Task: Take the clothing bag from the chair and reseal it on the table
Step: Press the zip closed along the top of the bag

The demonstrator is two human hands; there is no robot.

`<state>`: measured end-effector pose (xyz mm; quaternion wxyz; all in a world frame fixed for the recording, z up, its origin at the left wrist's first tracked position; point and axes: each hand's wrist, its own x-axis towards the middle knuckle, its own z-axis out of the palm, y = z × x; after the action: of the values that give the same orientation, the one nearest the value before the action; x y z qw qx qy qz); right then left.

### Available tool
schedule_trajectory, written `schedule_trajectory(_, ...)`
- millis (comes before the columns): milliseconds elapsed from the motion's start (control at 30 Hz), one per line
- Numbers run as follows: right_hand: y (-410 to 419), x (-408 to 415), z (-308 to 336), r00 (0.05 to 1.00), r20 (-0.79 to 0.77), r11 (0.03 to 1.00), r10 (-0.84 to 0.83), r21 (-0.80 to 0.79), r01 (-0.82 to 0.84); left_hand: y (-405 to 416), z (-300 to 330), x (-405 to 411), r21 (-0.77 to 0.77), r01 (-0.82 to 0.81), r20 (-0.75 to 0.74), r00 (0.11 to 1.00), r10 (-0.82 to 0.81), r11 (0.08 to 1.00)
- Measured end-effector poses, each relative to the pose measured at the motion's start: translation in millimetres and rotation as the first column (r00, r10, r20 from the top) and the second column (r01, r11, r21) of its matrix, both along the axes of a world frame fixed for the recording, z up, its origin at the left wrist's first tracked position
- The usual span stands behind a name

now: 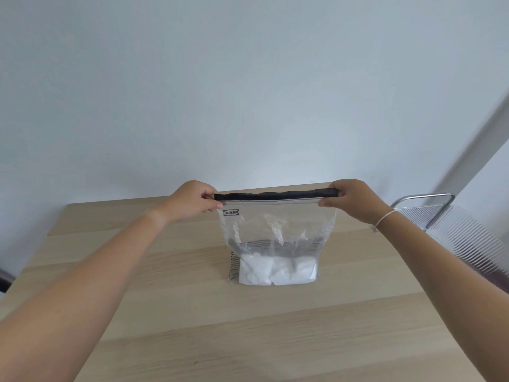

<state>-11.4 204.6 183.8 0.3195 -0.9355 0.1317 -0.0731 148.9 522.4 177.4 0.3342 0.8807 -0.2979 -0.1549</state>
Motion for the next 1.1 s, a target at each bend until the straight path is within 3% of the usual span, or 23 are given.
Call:
schedule_trajectory(133, -2.1, -1.1, -7.4, 0.995, 0.042, 0.988, -0.087, 0.135, 0.08, -1.2, -2.7, -2.0, -0.071, -0.013, -0.028, 1.0, 0.011, 0.997)
schedule_trajectory(367, -0.8, 2.6, -12.8, 0.994, 0.038, 0.979, -0.106, 0.178, 0.097, -3.1, -5.4, -6.0, -0.144, -0.062, -0.051, 0.997, 0.055, 0.988)
schedule_trajectory(633, 12.5, -8.3, -19.3, 0.992, 0.089, 0.905, -0.085, 0.424, 0.039, -7.4, -21.7, -25.3, -0.348, -0.203, -0.264, 0.958, 0.112, 0.915)
schedule_trajectory(933, 22.5, -6.8, -21.3, 0.983, 0.112, 0.948, -0.143, 0.302, 0.103, -20.2, -31.5, -30.4, -0.463, -0.269, -0.388, 0.918, 0.08, 0.844)
schedule_trajectory(1100, 27.9, -9.5, -17.6, 0.973, 0.148, 0.896, -0.176, 0.433, 0.096, -20.6, -34.9, -27.8, -0.502, -0.327, -0.457, 0.886, 0.075, 0.801)
